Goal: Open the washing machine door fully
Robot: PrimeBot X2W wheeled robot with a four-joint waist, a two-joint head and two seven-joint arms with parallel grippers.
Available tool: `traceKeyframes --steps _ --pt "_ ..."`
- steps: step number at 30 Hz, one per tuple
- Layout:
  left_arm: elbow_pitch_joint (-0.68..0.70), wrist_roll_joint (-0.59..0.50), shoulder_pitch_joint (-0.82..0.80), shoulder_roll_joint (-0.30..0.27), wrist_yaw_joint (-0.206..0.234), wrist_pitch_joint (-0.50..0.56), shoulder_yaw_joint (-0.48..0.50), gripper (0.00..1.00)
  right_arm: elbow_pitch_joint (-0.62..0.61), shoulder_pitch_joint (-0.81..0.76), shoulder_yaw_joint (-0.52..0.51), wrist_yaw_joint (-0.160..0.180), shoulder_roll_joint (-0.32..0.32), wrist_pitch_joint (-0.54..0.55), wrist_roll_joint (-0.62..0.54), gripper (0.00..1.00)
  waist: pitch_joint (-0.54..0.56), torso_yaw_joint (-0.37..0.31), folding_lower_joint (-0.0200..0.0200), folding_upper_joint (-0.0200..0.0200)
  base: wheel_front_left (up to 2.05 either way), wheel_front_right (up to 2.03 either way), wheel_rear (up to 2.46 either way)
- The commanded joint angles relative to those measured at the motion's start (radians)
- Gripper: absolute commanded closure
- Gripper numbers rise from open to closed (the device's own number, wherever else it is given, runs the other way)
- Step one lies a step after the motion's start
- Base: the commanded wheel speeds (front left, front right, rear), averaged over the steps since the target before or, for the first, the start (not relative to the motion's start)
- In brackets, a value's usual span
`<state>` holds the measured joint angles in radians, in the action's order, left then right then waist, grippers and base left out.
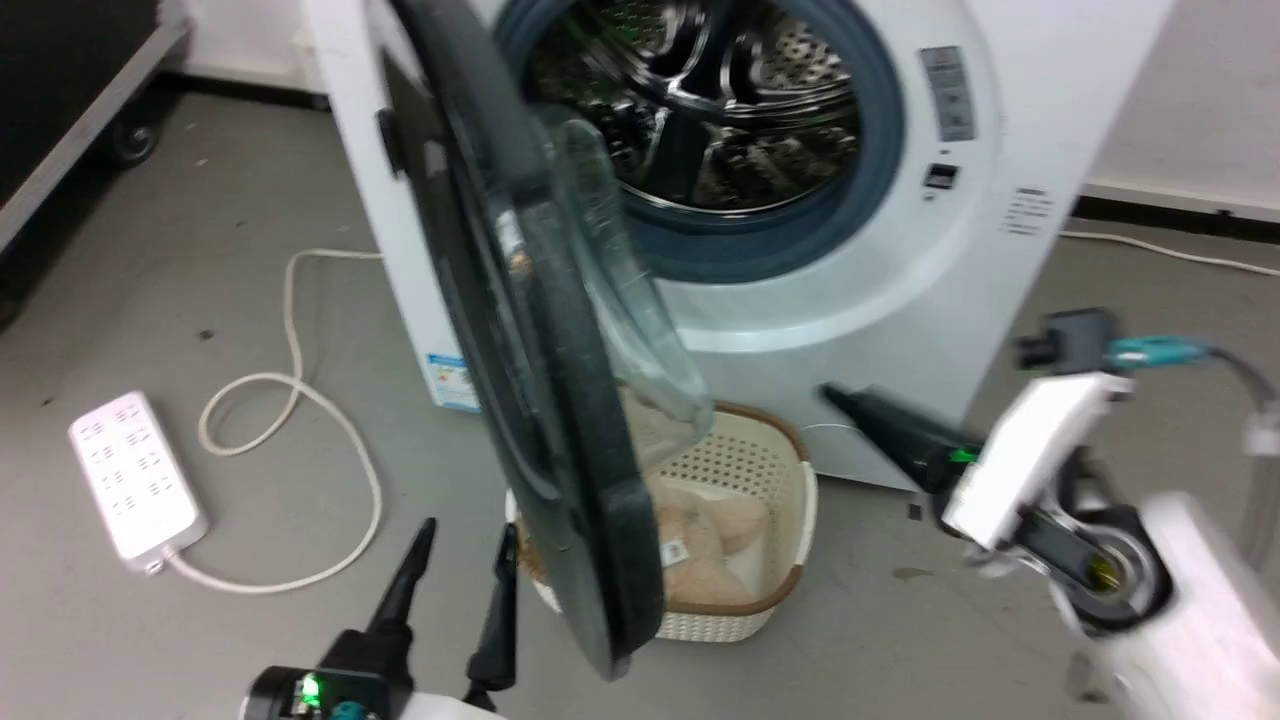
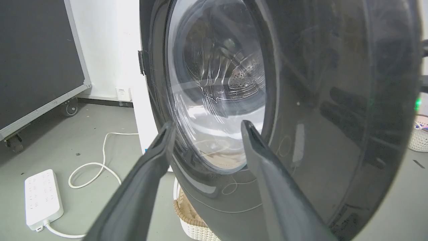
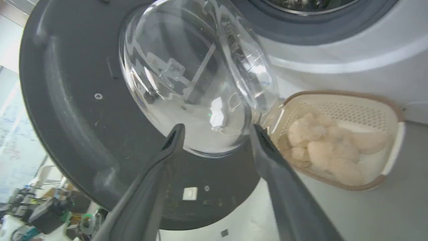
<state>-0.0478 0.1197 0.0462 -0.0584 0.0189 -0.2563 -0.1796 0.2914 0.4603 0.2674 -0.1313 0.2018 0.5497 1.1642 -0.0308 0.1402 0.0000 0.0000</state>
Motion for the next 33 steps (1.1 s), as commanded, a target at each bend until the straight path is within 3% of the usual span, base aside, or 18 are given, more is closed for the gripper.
traceKeyframes --steps 1,7,12,16,22,26,33 --pt "0.002 0.008 0.013 -0.004 0.005 -0.006 0.020 0.00 -0.071 -0.047 0.035 0.001 0.065 -0.100 -0.114 0.00 0.014 -0.031 0.0000 0.0000 0.00 0.00 0.00" --pt "0.003 0.020 0.029 -0.011 -0.008 -0.006 0.063 0.00 -0.189 -0.149 0.051 0.001 0.184 -0.535 -0.488 0.00 0.043 -0.089 0.0000 0.0000 0.00 0.00 0.00" --pt "0.003 0.027 0.047 -0.009 -0.015 -0.006 0.081 0.00 -0.208 -0.279 -0.070 0.001 0.134 -0.742 -0.773 0.00 0.061 -0.121 0.0000 0.0000 0.00 0.00 0.00" --pt "0.005 0.030 0.059 -0.005 -0.020 -0.006 0.084 0.00 -0.280 -0.404 -0.184 0.001 0.029 -0.786 -0.938 0.00 0.065 -0.133 0.0000 0.0000 0.00 0.00 0.00" --pt "0.002 0.023 0.078 0.000 -0.020 -0.006 0.082 0.00 -0.341 -0.559 -0.274 0.001 -0.115 -0.805 -1.065 0.00 0.067 -0.140 0.0000 0.0000 0.00 0.00 0.00" --pt "0.002 0.025 0.086 0.004 -0.012 -0.006 0.080 0.00 -0.332 -0.631 -0.272 0.001 -0.148 -0.810 -1.086 0.00 0.069 -0.138 0.0000 0.0000 0.00 0.00 0.00" --pt "-0.002 0.023 0.088 0.006 -0.010 -0.006 0.077 0.00 -0.331 -0.641 -0.269 0.001 -0.151 -0.811 -1.056 0.00 0.071 -0.136 0.0000 0.0000 0.00 0.00 0.00"
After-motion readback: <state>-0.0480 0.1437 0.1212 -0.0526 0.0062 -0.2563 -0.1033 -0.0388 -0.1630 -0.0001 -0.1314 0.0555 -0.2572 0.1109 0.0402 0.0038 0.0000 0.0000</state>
